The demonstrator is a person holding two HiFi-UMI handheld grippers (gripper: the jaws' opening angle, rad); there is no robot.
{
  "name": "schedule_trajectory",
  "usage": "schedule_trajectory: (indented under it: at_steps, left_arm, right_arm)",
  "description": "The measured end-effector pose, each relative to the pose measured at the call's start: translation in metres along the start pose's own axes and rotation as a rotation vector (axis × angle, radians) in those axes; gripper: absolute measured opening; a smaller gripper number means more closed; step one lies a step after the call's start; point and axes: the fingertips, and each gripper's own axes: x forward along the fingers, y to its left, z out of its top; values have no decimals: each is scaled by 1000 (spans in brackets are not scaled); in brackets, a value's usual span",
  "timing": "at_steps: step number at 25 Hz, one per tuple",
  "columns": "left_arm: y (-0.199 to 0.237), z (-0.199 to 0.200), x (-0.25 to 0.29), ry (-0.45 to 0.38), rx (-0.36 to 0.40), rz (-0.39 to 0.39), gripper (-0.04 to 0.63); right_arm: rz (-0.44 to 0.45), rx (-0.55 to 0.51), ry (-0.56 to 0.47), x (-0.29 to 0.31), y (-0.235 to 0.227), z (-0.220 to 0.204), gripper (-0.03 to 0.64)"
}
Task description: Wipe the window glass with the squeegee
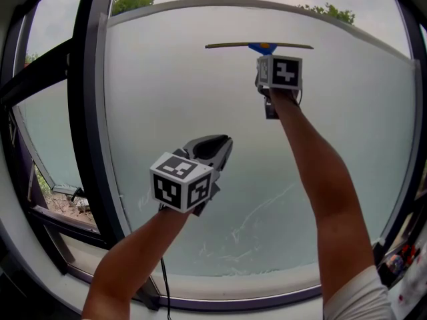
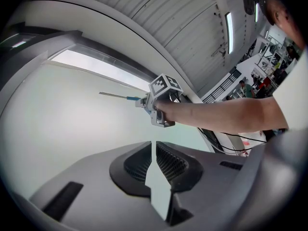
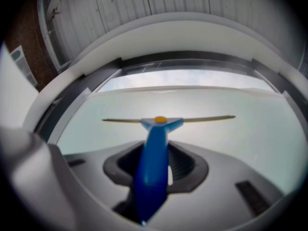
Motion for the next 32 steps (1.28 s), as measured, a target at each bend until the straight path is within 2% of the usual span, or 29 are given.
schedule_trajectory:
  at_steps: [7,15,32]
  left_arm:
    - [-5,-3,0,11,-4,-24,52]
    - [-6,-17,0,25,-38,-28,52]
    - [-25,-30,-1,40,-77,-58,52]
  right_arm:
    - [-13,4,63,7,-3,-16,150]
    - [-19,-7,32,5,-6,-16,150]
    - [-21,14,73,-12,-5,-45,150]
